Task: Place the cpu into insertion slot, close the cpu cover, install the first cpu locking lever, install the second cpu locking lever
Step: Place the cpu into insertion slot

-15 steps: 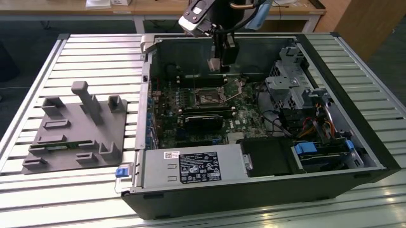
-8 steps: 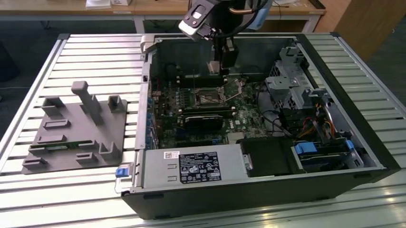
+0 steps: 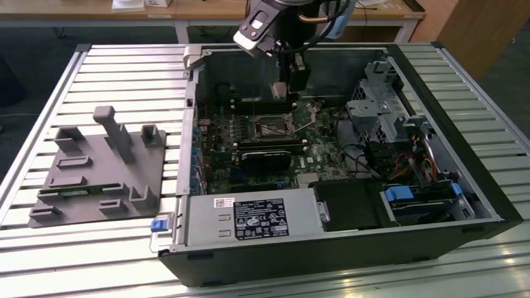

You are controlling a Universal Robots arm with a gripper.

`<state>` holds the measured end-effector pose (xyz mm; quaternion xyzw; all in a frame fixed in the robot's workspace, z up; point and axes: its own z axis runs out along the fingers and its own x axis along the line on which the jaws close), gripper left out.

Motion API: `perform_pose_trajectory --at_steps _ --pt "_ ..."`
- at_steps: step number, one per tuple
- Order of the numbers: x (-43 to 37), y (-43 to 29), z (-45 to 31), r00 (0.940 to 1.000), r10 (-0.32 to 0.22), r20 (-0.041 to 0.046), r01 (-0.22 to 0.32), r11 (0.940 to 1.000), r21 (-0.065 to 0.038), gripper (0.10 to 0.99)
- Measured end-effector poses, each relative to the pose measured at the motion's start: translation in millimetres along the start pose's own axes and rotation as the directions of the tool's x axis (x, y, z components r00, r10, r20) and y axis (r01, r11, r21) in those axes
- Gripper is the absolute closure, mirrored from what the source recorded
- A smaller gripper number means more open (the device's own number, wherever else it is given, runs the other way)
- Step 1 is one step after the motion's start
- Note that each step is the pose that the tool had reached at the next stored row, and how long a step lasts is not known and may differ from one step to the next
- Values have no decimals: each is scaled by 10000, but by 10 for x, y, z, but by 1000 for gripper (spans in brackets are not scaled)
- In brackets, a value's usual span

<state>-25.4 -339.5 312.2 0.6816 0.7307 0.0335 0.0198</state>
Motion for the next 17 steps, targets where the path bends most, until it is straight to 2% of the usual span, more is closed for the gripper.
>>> perform_pose_trajectory --at_steps 7,13,17 --pt "12 -4 61 10000 -3 35 3 10000 3 545" --pt "17 -10 147 10000 -3 38 3 10000 3 545" --pt "19 -12 178 10000 -4 39 4 10000 3 545"
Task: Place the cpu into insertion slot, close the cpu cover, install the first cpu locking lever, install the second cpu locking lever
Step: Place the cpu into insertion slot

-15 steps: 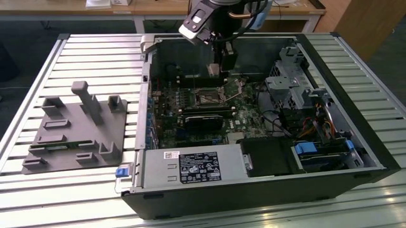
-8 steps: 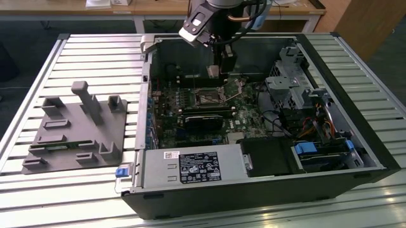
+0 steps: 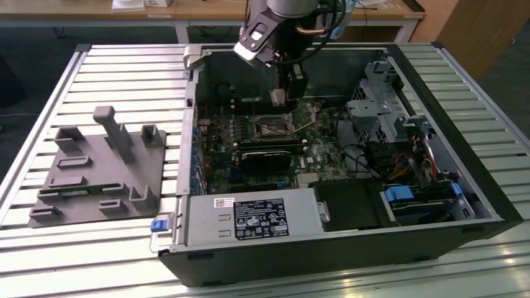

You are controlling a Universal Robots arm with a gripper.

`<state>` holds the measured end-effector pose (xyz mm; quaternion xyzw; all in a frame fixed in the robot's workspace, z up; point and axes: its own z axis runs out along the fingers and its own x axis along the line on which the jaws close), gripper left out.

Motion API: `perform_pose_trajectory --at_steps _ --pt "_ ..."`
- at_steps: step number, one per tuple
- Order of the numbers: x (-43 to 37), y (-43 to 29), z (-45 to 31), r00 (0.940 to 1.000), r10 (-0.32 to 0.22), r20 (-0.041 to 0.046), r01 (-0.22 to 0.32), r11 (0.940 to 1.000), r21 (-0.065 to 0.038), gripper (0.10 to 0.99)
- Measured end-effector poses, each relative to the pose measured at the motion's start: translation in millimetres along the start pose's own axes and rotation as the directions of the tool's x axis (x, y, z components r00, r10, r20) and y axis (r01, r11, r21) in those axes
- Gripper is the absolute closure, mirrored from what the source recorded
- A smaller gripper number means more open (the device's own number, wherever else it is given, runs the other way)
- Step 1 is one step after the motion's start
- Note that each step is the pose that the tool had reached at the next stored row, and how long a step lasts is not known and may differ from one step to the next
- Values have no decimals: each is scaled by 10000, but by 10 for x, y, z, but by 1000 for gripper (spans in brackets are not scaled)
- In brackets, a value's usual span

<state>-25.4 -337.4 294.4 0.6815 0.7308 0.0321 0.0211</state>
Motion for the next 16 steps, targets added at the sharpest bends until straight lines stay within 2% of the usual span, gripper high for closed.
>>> perform_pose_trajectory --at_steps 9,16 --pt "9 -5 69 10000 1 2 -1 10000 1 545" --pt "37 -9 157 10000 -1 0 1 10000 0 545"
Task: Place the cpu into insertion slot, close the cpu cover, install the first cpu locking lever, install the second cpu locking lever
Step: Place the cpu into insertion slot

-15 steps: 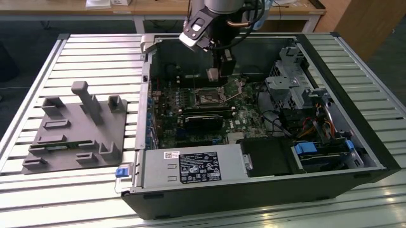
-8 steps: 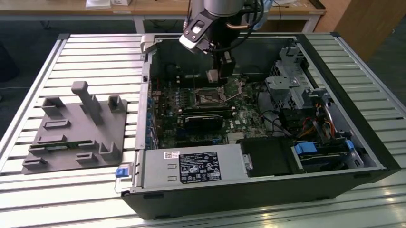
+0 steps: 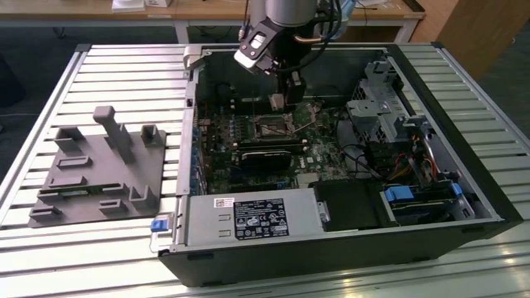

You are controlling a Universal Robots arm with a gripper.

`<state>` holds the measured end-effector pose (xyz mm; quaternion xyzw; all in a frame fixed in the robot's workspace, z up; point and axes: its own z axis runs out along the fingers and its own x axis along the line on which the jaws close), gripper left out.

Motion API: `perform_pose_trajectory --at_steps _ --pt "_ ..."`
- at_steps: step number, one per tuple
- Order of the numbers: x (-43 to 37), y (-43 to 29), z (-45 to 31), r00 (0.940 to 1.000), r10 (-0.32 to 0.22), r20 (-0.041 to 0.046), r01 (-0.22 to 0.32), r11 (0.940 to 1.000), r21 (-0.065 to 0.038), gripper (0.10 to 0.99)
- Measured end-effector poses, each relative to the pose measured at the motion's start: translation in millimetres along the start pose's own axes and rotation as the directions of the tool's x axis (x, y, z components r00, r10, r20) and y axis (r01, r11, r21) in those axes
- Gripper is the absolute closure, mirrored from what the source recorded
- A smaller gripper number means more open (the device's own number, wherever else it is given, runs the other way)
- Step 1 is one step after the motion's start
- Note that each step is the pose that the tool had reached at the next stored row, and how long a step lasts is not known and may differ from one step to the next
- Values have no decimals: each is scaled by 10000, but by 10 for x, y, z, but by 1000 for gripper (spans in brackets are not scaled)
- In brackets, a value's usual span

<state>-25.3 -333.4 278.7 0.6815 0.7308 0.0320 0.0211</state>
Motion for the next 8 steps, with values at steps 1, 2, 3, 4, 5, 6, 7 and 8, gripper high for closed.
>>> perform_pose_trajectory --at_steps 1,2,3,4,5,6,7,8 --pt "0 -1 8 10000 0 0 0 10000 0 545" --pt "0 -2 16 10000 1 0 -1 10000 0 545" --pt "1 -2 23 10000 1 0 -1 10000 1 545" --pt "1 -3 30 10000 1 0 -1 10000 1 545" --pt "1 -3 36 10000 1 0 -1 10000 0 545" --pt "1 -4 43 10000 1 0 -1 10000 0 545" --pt "1 -4 50 10000 1 0 -1 10000 0 545" --pt "1 -5 57 10000 1 0 -1 10000 1 545"
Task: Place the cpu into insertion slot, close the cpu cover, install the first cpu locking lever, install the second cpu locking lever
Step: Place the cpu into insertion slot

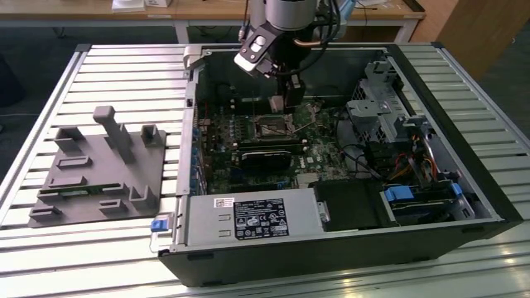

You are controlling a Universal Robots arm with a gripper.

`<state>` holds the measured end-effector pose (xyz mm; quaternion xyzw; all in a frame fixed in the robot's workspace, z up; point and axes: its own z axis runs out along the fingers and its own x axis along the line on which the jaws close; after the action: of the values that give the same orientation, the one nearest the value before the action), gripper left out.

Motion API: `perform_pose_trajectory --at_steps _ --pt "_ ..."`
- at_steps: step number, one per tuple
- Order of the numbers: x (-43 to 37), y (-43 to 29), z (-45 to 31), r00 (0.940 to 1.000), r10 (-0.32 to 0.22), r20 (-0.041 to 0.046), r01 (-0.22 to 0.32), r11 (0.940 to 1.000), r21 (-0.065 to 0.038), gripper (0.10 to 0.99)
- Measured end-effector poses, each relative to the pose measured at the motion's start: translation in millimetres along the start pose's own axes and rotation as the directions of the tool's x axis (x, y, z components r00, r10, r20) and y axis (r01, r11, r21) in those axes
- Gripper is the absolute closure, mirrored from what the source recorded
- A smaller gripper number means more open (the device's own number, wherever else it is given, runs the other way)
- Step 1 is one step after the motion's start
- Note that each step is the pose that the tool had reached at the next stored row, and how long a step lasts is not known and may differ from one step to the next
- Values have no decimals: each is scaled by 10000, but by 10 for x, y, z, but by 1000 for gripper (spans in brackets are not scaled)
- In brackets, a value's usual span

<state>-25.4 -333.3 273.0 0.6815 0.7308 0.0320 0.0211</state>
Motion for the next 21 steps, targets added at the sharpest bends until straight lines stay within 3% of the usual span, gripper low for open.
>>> perform_pose_trajectory --at_steps 13,21 --pt "56 -10 72 10000 1 0 -1 10000 -1 545" --pt "88 -34 197 10000 17 1 -17 10000 -1 545"
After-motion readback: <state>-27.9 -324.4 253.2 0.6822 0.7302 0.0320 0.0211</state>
